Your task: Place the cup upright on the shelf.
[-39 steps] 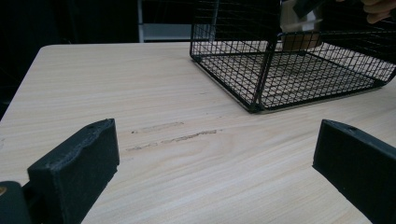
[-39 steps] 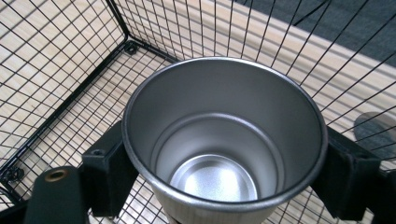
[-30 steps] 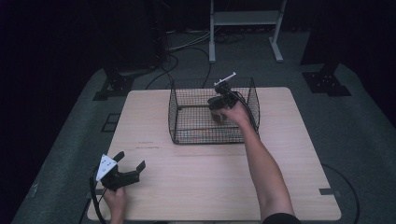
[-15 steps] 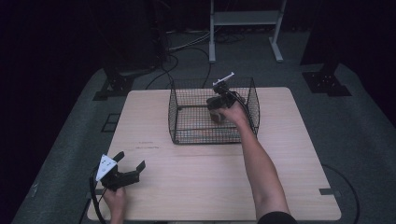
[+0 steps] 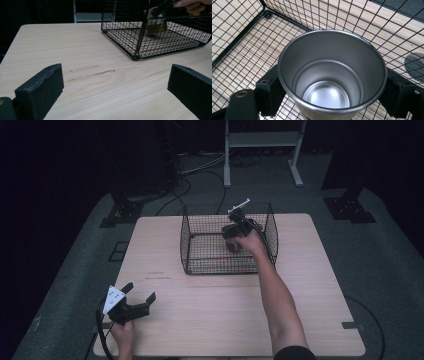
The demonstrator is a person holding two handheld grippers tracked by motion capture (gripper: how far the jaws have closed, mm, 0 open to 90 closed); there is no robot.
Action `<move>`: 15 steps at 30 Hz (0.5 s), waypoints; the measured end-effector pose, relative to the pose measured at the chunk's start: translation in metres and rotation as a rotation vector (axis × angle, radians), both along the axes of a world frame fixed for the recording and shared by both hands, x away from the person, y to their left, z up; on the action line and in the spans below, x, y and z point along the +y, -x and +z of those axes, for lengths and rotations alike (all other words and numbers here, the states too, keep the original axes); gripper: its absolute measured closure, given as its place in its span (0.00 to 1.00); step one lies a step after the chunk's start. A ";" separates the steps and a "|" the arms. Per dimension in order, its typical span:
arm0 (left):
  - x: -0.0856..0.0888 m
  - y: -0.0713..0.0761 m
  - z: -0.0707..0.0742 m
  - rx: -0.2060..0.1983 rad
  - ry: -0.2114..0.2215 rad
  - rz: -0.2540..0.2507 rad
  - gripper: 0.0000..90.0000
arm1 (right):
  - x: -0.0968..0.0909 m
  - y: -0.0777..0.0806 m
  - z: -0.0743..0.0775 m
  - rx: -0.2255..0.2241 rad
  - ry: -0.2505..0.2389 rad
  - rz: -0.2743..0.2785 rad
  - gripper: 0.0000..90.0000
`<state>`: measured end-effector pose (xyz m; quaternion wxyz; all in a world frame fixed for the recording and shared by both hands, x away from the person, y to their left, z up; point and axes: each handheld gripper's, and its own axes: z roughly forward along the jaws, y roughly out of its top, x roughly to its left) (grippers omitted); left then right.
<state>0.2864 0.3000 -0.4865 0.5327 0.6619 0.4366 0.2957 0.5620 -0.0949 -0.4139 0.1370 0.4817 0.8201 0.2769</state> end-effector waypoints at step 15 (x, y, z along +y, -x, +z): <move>0.000 0.000 0.000 -0.002 0.000 0.000 0.00 | -0.007 0.004 0.000 0.012 0.006 0.019 0.18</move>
